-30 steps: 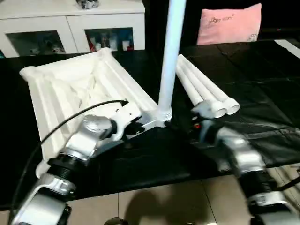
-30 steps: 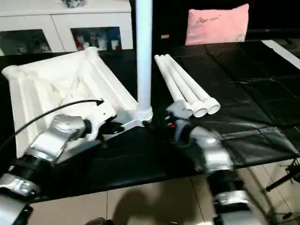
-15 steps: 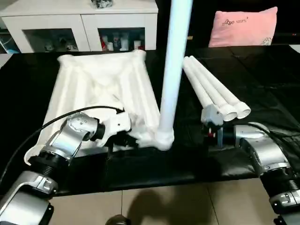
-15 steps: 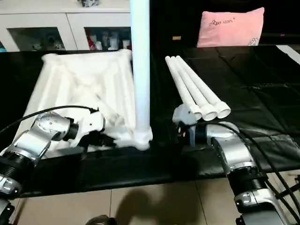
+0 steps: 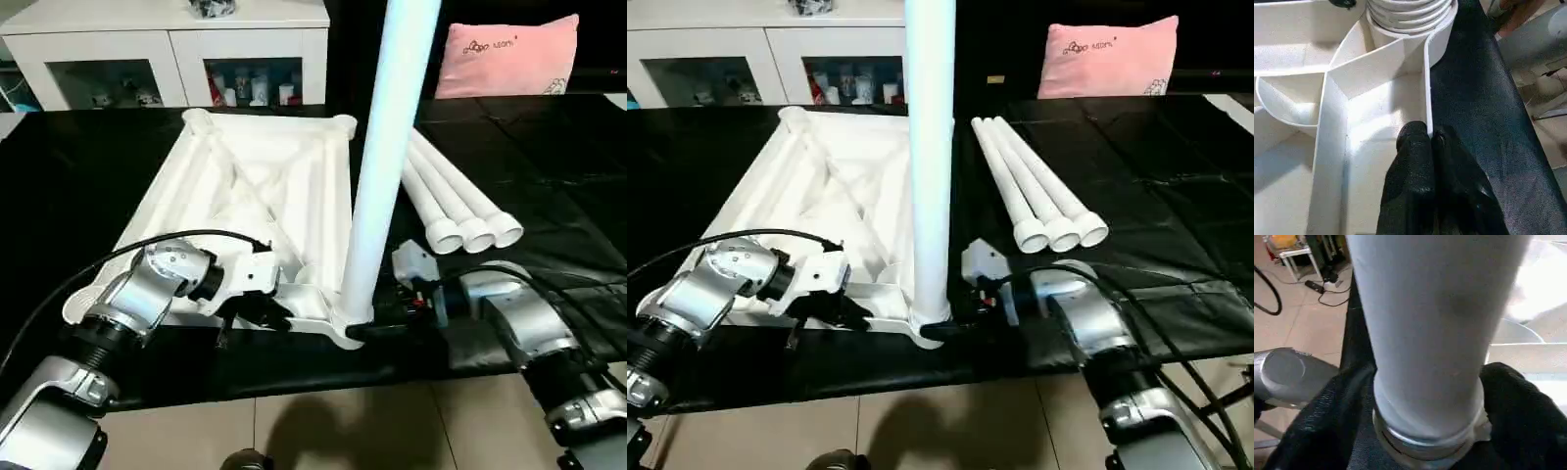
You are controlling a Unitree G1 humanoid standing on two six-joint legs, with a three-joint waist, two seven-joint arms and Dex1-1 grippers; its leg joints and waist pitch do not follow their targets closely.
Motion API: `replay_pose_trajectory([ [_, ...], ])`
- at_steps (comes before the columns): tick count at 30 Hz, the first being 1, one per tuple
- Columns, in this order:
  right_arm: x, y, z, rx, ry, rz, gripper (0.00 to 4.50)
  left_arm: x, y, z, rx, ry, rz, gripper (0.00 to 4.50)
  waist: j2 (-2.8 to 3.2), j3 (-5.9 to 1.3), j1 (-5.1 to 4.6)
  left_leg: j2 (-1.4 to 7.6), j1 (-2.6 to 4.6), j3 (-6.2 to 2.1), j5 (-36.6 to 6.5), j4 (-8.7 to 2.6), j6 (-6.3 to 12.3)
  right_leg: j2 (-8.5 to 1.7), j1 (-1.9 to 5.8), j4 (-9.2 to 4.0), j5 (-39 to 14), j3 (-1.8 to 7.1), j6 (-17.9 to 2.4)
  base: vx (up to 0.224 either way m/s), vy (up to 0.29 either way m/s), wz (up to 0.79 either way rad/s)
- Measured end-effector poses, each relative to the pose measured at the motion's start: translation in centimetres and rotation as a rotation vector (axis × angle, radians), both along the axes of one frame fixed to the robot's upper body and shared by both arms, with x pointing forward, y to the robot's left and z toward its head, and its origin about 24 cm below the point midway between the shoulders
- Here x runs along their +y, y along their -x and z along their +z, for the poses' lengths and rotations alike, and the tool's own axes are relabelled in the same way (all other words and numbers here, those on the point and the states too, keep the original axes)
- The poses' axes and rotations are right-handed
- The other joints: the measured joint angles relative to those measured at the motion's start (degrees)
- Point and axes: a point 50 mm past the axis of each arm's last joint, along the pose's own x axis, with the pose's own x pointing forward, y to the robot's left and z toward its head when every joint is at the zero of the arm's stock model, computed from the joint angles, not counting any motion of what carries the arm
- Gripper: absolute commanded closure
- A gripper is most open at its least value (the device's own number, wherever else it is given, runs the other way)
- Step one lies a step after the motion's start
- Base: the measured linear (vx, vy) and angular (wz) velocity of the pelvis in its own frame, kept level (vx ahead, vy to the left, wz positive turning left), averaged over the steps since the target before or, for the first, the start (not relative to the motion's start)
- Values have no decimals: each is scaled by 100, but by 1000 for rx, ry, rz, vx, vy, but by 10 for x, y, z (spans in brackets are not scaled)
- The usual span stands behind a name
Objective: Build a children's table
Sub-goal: Rotate leg to tighten
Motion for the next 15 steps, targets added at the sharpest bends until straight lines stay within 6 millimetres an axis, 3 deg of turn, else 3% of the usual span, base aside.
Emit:
replay_pose_trajectory([
  [2,-1,0,-2,7,4,-4,132,0,0,0,0,-1,0,450,0,0,-3,0,0,0,0,0,0,0,0,0,0,0,0,0,0,0],
  [7,-1,0,-2,10,5,-4,167,0,0,0,0,-1,0,450,0,0,-3,0,0,0,0,0,0,0,0,1,0,0,0,0,0,0],
  [15,-1,1,-2,15,4,7,174,0,0,0,5,-2,-7,450,0,0,-1,0,0,0,0,1,0,0,0,1,0,0,0,0,0,0],
])
